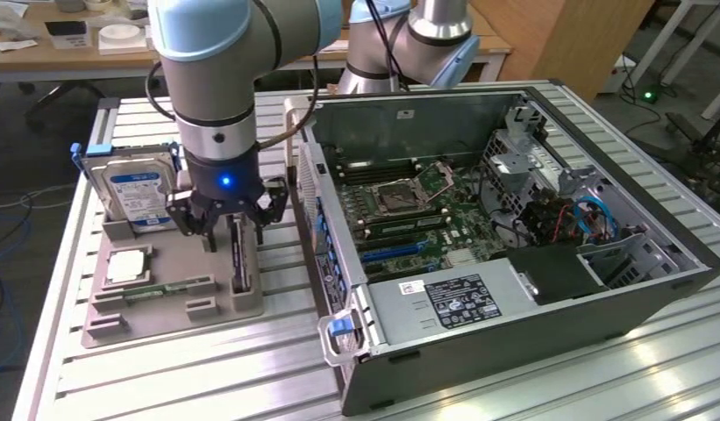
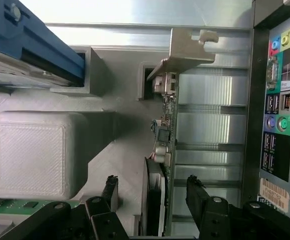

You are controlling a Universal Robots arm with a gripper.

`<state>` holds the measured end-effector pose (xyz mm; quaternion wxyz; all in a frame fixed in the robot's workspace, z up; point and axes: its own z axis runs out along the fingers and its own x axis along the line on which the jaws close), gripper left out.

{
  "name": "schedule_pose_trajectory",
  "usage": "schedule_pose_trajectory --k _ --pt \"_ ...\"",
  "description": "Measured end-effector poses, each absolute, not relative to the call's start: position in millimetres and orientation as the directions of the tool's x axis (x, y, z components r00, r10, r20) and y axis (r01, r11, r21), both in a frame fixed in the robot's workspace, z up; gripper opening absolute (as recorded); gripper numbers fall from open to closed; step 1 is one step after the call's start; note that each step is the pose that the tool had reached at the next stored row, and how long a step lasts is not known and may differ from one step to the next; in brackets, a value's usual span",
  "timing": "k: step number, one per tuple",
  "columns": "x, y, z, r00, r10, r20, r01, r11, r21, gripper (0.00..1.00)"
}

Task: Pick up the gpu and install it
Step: 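Pick up the gpu and move the gpu toward the slot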

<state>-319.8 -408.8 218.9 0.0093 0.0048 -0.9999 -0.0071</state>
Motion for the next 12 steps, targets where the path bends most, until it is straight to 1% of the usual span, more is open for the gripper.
schedule_pose_trajectory --k 4,11,12 --pt "-320.5 -408.9 213.8 -1.0 0.016 0.018 0.016 1.0 0.008 0.66" --pt "-320.5 -408.8 213.6 -0.999 0.033 0.018 0.033 0.999 0.008 0.66" --pt "-320.5 -408.8 213.7 -0.999 0.033 0.018 0.034 0.999 0.008 0.64"
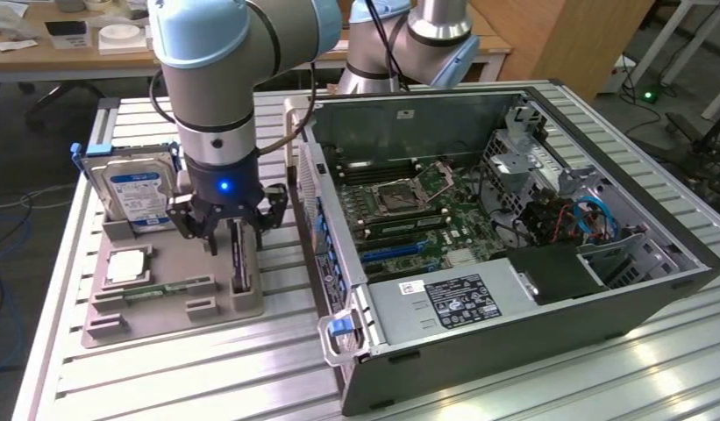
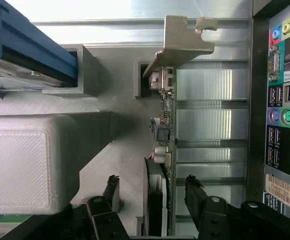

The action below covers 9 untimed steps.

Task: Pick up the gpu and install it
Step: 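Pick up the gpu and move the gpu toward the slot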

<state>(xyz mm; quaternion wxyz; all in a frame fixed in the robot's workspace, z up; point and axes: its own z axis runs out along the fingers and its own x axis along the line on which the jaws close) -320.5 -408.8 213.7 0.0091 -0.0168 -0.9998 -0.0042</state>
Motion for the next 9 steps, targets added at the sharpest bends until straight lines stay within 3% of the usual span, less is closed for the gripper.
schedule_pose_trajectory --k 1,5,9 --pt "-320.5 -408.8 213.6 -0.999 0.033 0.018 0.034 0.999 0.008 0.64" --pt "-320.6 -408.8 213.2 -0.999 0.038 0.018 0.038 0.999 0.008 0.46" --pt "-321.0 -408.9 212.3 -0.998 0.062 0.018 0.062 0.998 0.008 0.46"
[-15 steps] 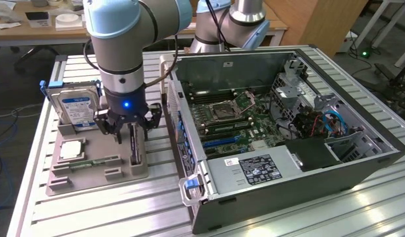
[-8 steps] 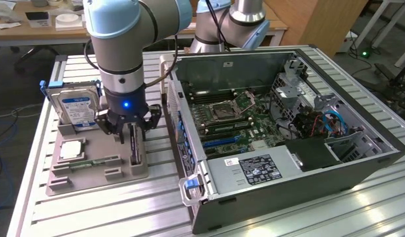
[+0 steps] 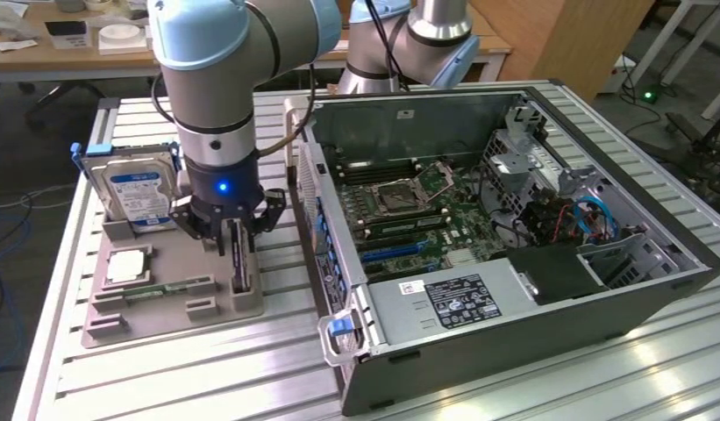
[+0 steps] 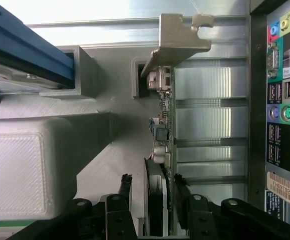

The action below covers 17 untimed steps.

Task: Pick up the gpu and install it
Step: 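Pick up the gpu and move the gpu toward the slot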

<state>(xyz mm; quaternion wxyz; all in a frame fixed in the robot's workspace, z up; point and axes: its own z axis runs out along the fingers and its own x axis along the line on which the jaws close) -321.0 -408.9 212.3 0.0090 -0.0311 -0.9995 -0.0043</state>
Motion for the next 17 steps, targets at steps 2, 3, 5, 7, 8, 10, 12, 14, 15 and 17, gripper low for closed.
schedule_pose_trajectory --k 2,3,5,7,8,10,12,14,15,17 --pt "-321.0 -408.9 212.2 -0.998 0.062 0.018 0.063 0.998 0.008 0.46" --pt "-321.0 -408.9 212.2 -0.998 0.062 0.018 0.063 0.998 0.008 0.46" --pt "-321.0 -408.9 212.3 -0.998 0.062 0.018 0.063 0.998 0.008 0.44" --pt "-321.0 -408.9 212.2 -0.998 0.062 0.018 0.063 0.998 0.008 0.37" --pt "-321.0 -408.9 212.2 -0.998 0.062 0.018 0.063 0.998 0.008 0.37" --pt "-321.0 -408.9 212.3 -0.998 0.062 0.018 0.063 0.998 0.008 0.37" --pt "-321.0 -408.9 212.2 -0.998 0.062 0.018 0.063 0.998 0.008 0.37" --pt "-321.0 -408.9 212.2 -0.998 0.062 0.018 0.063 0.998 0.008 0.37" --pt "-321.0 -408.9 212.2 -0.998 0.062 0.018 0.063 0.998 0.008 0.36" --pt "-321.0 -408.9 212.3 -0.998 0.062 0.018 0.063 0.998 0.008 0.29"
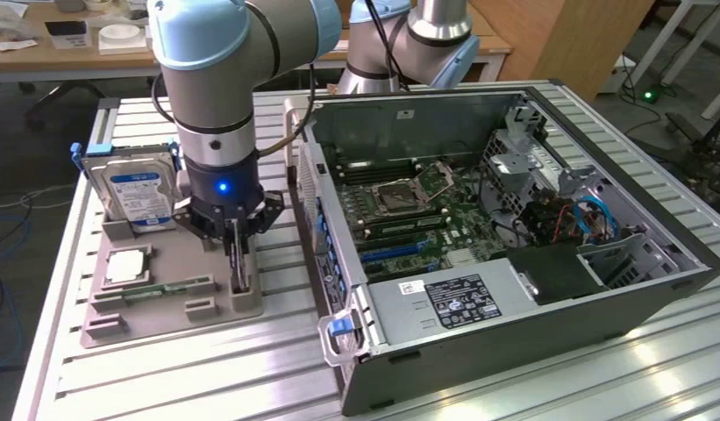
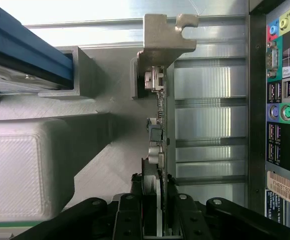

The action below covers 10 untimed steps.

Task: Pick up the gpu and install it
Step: 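Pick up the gpu and move the gpu toward the slot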

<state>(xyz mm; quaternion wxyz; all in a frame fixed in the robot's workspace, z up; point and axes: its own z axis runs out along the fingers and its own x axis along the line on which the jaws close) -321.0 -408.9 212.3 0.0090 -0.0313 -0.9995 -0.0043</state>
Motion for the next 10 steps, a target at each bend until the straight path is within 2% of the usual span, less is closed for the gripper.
schedule_pose_trajectory --k 10 --pt "-321.0 -408.9 212.2 -0.998 0.062 0.018 0.063 0.998 0.008 0.28"
